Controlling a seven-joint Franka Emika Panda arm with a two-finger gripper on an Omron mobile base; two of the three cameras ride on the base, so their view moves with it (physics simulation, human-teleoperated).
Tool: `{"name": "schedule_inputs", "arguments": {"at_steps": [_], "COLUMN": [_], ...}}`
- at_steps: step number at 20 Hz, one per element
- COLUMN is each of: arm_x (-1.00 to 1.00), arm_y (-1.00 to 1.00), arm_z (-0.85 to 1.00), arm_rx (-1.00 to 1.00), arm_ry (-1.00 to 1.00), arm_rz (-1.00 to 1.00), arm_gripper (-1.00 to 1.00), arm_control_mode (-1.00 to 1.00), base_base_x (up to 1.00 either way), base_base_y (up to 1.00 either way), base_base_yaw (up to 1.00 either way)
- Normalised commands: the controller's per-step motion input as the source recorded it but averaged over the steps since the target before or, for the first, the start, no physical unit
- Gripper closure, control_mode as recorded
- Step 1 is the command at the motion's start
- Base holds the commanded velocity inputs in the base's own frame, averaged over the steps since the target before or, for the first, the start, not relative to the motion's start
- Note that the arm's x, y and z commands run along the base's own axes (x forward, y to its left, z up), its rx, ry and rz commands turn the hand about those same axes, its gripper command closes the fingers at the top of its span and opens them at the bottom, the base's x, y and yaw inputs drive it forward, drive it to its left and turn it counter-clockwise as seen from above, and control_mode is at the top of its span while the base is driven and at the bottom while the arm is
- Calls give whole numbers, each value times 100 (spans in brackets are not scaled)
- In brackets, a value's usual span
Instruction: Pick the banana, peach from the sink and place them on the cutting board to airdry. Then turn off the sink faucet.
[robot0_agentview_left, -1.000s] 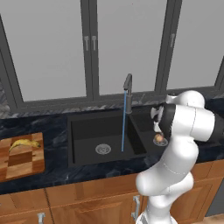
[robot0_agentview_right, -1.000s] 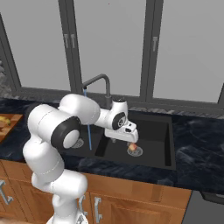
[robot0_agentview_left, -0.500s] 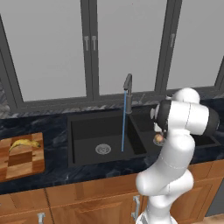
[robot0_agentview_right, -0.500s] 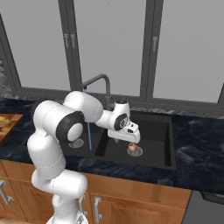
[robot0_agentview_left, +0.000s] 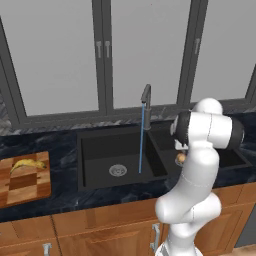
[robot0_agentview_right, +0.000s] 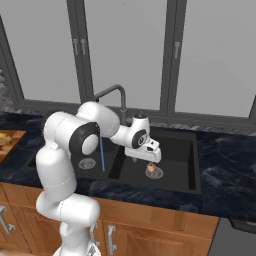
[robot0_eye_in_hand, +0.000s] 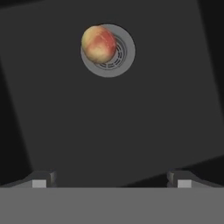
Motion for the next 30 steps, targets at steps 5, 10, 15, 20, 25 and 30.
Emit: {"name": "schedule_inputs", "arguments": {"at_steps": [5,10,15,20,25,30], "arm_x": [15,16,16,21,19,17], "arm_y": [0,0,-1,-5,-9,-10], "arm_z": [-14,-16,-17,-16,-14,-14], "arm_rx": [0,0,0,0,0,0], "arm_ry": [0,0,-1,0,0,0], "arm_rz": [0,0,0,0,0,0], "arm_gripper": [-100,-100,-100,-100,-100,-100], "arm_control_mode": [-100,-100,-100,-100,-100,-100], "base_base_x": [0,0,0,0,0,0], "base_base_y": [0,0,0,0,0,0], "base_base_yaw": [0,0,0,0,0,0]}}
